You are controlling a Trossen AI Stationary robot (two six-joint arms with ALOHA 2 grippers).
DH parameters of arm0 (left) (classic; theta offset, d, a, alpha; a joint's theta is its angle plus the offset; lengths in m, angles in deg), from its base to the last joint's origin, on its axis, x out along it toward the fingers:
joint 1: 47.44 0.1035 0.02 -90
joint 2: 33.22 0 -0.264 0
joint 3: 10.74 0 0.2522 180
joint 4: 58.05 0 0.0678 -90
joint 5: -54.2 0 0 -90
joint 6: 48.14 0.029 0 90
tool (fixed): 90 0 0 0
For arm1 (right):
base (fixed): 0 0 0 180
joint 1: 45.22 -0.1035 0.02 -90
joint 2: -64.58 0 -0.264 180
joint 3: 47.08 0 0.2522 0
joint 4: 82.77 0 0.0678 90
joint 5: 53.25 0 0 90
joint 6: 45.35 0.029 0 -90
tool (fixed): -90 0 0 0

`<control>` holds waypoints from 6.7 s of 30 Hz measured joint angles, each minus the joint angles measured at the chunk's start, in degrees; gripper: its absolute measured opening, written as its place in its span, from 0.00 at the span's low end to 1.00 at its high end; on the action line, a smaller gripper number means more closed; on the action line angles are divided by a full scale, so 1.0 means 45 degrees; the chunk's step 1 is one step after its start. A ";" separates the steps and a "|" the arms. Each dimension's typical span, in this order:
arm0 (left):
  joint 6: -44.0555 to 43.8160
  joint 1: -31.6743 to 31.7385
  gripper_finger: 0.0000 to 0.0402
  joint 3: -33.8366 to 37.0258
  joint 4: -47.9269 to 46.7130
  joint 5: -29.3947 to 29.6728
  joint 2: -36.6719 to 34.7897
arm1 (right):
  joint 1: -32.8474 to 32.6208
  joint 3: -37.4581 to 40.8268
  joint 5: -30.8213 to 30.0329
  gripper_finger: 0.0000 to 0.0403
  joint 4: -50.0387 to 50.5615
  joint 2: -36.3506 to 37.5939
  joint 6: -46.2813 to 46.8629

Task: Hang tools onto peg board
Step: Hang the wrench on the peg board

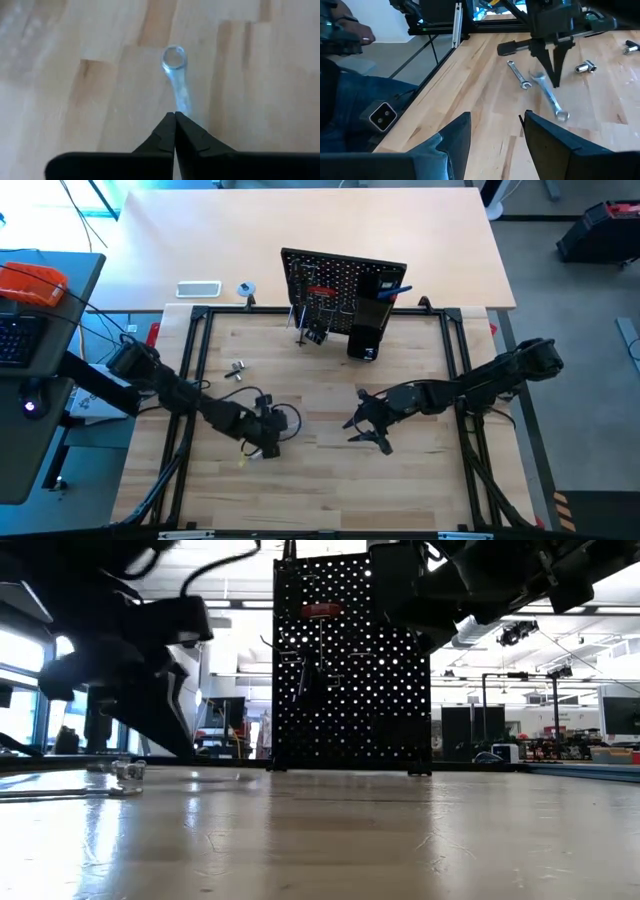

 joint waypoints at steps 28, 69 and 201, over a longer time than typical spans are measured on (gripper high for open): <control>0.0602 0.1369 0.40 -0.0485 0.1360 -0.2986 0.1142 | -0.0034 -0.0162 -0.0915 0.44 -0.6039 -0.5042 0.0643; -0.0321 0.0475 0.45 -0.0490 0.0326 -0.2686 0.1215 | 0.1719 -0.4036 -0.0059 0.02 -0.4770 -0.8854 -0.1276; 0.8516 0.5123 0.06 0.1877 0.4317 0.5674 -0.6391 | -0.0568 -0.5480 -0.7032 0.10 0.7720 0.1258 -0.2145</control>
